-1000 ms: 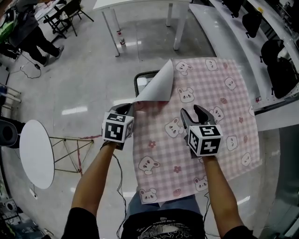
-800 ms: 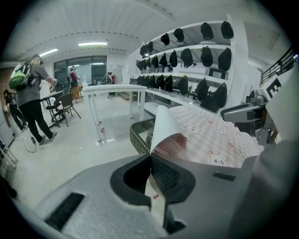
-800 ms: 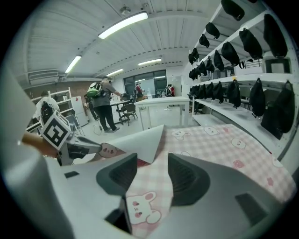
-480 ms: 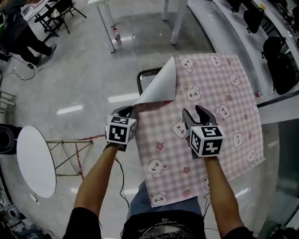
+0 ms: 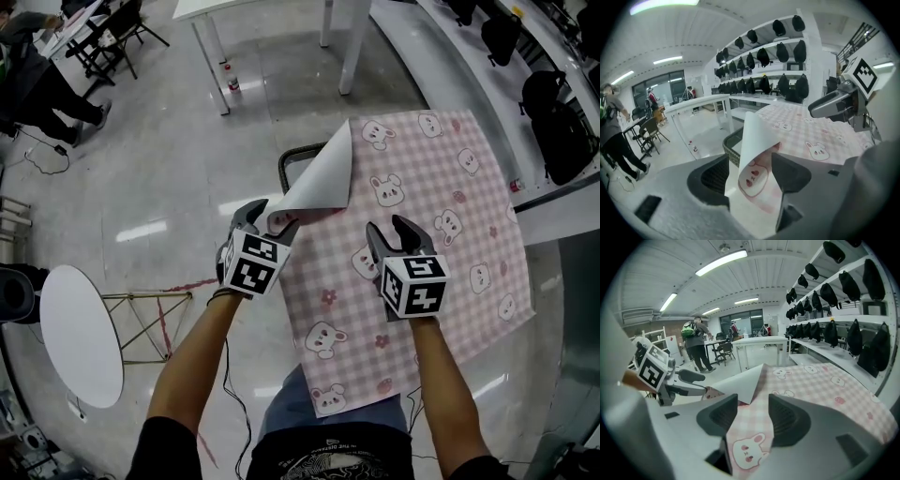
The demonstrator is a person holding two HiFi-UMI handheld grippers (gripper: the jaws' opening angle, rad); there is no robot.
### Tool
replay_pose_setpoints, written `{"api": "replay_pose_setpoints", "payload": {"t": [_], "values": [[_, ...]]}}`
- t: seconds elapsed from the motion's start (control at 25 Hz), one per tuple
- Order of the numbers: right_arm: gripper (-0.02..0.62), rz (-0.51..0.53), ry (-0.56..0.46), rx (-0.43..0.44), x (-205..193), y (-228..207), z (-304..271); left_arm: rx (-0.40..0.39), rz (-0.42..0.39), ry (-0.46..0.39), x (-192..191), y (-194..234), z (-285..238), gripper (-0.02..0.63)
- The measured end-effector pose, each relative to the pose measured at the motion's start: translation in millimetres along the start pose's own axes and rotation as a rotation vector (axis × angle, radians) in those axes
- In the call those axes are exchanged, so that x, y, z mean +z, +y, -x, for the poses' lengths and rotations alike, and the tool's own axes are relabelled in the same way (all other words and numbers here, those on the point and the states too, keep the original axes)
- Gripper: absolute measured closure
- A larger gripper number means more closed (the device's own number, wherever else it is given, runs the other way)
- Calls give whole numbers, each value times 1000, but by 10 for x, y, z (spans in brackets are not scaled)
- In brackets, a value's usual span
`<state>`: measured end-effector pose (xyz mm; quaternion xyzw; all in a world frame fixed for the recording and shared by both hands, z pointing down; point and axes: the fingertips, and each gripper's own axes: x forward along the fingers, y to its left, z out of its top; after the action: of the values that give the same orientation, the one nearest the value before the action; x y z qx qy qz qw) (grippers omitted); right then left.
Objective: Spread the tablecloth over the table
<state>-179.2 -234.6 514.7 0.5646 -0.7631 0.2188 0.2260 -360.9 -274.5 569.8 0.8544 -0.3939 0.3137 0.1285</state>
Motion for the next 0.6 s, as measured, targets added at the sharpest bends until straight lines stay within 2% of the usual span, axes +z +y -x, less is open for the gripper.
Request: {"api": "replay_pose_setpoints", "payload": {"t": [0.2,0.44,0.52,0.6], "values": [[385,-26,-15,-14,20,-9,45,-23,-161,7,234,-89,-88,314],[385,-64,-18,-46,-113,-148,70,1,-507,87,172,-211,-401,314],[387,-83,-18,-62,-167,-198,73,7,-564,101,152,-212,-486,314],[390,-103,-18,-75,-212,-253,76,5,-572,109,141,-215,-558,314]]}}
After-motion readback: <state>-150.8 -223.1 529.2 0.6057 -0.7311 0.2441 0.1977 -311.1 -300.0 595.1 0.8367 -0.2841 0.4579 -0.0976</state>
